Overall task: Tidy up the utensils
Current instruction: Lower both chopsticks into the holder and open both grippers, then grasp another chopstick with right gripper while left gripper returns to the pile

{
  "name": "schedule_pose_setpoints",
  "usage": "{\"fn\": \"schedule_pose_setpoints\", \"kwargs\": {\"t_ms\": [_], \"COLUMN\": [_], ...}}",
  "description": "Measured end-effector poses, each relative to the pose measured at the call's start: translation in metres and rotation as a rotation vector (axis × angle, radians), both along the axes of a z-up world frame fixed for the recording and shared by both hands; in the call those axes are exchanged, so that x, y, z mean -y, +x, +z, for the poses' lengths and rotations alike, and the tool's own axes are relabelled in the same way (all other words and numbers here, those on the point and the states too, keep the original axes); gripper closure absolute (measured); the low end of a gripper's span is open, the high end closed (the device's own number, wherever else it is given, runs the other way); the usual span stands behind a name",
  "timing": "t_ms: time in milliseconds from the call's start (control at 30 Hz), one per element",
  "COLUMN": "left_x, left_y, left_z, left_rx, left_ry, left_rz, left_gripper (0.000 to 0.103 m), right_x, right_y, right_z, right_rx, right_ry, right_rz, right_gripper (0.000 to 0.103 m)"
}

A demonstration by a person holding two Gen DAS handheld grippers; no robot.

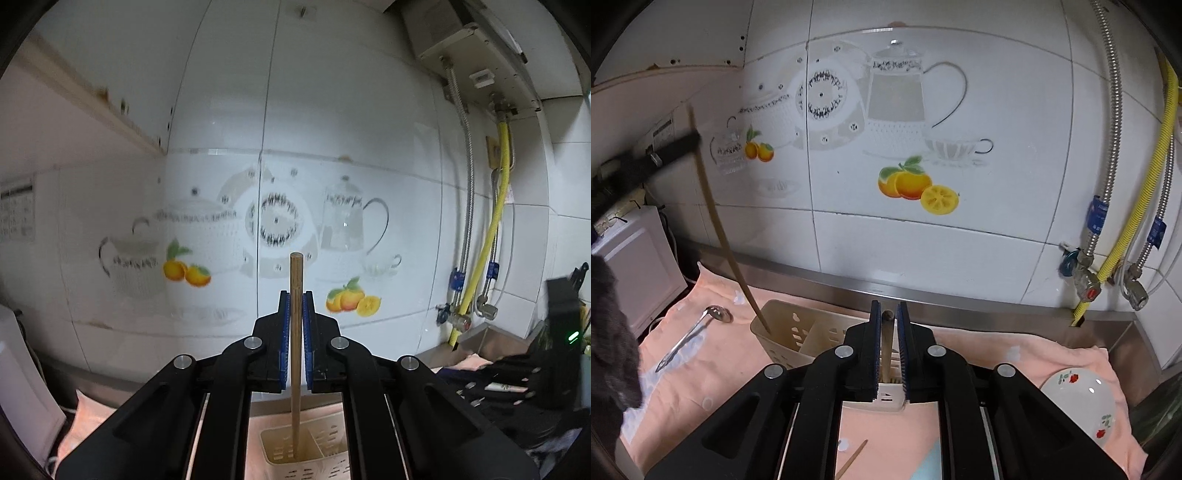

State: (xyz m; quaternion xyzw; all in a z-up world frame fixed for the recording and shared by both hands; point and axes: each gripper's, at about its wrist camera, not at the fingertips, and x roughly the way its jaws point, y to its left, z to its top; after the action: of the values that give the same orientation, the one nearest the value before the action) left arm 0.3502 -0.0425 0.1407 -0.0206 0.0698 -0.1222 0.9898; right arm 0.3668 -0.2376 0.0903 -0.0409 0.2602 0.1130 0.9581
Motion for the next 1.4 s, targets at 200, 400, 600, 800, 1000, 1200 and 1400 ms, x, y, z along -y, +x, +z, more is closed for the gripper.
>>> {"fn": "schedule_pose_setpoints", "kwargs": {"t_ms": [200,400,600,800,1000,1200,1400], "left_x": [-0.009,-0.015,-0.021,-0.033,-0.051,-0.072,-0.091], "left_y": [0.017,0.015,-0.005,-0.042,-0.081,-0.112,-0.139], "left_z": [-0.022,-0.032,-0.028,-0.028,-0.049,-0.079,-0.107], "left_rx": [-0.083,-0.115,-0.116,-0.125,-0.187,-0.258,-0.302], "left_ry": [-0.01,-0.009,-0.004,0.021,0.018,0.0,-0.015], "left_rz": [-0.001,-0.003,0.012,0.041,0.054,0.096,0.138], "left_gripper": [0.097,0.095,0.073,0.055,0.043,0.034,0.03], "right_x": [0.007,0.012,0.01,-0.004,-0.022,-0.041,-0.057], "right_y": [-0.022,-0.052,-0.088,-0.129,-0.165,-0.193,-0.199], "right_z": [0.004,-0.004,-0.024,-0.065,-0.119,-0.173,-0.202], "right_rx": [0.042,0.049,0.013,-0.047,-0.165,-0.267,-0.342], "right_ry": [0.007,0.028,0.063,0.026,0.03,0.043,0.083], "right_rz": [-0.012,-0.021,-0.014,-0.018,0.0,-0.026,-0.044], "right_gripper": [0.076,0.067,0.059,0.059,0.059,0.061,0.071]}}
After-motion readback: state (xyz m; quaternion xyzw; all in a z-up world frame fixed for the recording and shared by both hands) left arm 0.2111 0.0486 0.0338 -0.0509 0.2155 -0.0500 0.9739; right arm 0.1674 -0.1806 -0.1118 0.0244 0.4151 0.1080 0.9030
